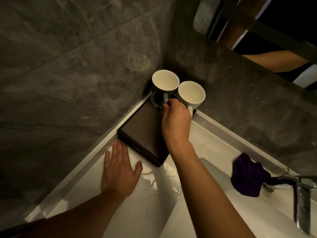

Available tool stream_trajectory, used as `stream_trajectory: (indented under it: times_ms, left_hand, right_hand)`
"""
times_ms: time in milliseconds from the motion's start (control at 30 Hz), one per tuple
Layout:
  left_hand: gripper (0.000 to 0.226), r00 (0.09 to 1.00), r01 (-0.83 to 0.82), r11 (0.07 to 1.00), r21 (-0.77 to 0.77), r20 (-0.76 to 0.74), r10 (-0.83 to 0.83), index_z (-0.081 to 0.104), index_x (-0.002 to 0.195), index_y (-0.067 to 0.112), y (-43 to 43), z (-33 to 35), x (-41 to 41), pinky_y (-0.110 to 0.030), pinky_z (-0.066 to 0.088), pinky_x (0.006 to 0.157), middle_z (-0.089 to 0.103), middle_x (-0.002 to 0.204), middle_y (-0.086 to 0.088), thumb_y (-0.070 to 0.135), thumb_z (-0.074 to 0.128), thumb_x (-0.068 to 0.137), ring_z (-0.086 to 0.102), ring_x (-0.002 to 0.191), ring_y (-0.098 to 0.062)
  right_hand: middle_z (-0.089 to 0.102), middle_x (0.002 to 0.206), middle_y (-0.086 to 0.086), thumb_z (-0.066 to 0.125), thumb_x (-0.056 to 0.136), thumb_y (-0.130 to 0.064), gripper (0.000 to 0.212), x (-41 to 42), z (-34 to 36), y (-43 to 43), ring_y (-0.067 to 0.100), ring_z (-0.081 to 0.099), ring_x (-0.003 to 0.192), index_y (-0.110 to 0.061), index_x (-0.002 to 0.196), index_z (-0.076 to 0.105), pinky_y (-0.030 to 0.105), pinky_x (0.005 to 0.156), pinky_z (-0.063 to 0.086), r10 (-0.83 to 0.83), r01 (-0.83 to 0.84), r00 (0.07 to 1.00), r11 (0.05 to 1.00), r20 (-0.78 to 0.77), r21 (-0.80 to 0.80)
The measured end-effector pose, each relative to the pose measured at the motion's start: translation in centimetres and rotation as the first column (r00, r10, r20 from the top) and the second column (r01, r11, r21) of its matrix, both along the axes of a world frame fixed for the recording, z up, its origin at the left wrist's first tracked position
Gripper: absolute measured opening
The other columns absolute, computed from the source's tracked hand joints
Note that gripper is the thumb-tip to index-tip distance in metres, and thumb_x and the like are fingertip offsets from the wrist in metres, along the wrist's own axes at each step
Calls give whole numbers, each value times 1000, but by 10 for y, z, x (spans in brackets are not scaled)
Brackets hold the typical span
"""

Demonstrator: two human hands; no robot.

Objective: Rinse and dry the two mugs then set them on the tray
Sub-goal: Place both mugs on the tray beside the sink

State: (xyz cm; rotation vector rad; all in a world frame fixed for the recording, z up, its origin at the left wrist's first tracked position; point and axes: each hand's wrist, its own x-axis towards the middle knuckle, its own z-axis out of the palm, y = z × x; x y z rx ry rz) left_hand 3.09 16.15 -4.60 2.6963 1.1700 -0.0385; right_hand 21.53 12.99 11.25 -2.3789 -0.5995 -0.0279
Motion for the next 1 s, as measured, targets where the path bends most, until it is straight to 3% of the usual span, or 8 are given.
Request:
stream_trajectory:
  times_ms: [200,533,1000]
  left_hand:
    - [91,1000,2,1000,5,-14,-2,21,163,4,1,-1,-1,-52,21,128,22,171,-18,63,25,94,21,159,-30]
    - [92,1000,3,1000,-9,-1,-3,10,163,6,1,-2,-1,-50,17,129,15,173,-16,65,25,95,16,161,-28]
    - [93,1000,5,1000,-20,-13,-5,9,164,6,2,0,-1,-50,16,129,12,174,-15,66,21,95,12,161,-28]
  right_hand:
    - [73,103,13,60,101,-23,20,-6,2,8,31,70,90,-6,107,69,48,81,60,28,-28,1000,1000,8,10]
    - [73,95,16,60,101,-22,18,-15,6,23,34,70,86,-4,103,63,51,76,59,74,-73,997,996,-19,49]
    - [74,99,9,65,99,-32,25,-18,10,16,24,70,87,-9,107,65,38,76,59,44,-45,999,997,15,70]
